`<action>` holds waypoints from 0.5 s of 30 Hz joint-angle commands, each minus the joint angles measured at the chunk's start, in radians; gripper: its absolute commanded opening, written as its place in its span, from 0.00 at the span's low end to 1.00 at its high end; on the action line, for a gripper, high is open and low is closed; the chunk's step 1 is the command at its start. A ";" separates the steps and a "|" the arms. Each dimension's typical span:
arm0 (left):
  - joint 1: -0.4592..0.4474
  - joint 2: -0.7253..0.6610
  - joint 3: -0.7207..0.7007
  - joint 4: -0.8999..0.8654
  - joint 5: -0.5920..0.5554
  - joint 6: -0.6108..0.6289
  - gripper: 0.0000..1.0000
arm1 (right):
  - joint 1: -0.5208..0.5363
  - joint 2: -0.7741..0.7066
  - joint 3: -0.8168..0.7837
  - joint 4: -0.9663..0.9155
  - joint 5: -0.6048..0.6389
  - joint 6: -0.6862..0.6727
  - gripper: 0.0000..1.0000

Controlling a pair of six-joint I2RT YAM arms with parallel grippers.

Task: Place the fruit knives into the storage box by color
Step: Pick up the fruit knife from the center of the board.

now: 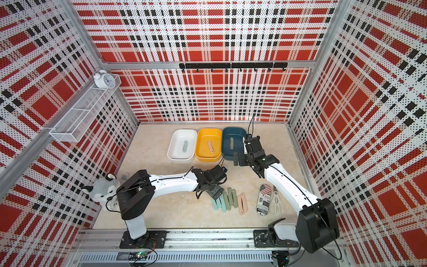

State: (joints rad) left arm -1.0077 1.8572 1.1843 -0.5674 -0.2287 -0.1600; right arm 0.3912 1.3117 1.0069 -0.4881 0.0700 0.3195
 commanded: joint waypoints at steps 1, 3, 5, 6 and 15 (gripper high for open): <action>-0.008 0.021 0.018 0.018 -0.002 0.000 0.98 | -0.007 0.009 0.002 0.013 -0.002 -0.001 1.00; -0.008 0.024 0.021 0.020 -0.009 -0.001 0.98 | -0.007 0.012 0.005 0.015 -0.005 0.000 1.00; -0.007 0.027 0.021 0.023 -0.016 -0.003 0.98 | -0.007 0.015 0.008 0.017 -0.008 0.001 1.00; -0.007 0.027 0.022 0.024 -0.018 -0.004 0.98 | -0.008 0.017 0.006 0.018 -0.010 0.003 1.00; 0.032 0.048 0.034 0.042 0.013 -0.013 0.87 | -0.007 0.020 -0.009 0.033 -0.033 0.015 1.00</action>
State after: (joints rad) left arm -0.9878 1.8847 1.1870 -0.5453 -0.2226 -0.1658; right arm 0.3904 1.3254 1.0069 -0.4786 0.0509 0.3244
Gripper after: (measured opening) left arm 0.881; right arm 0.998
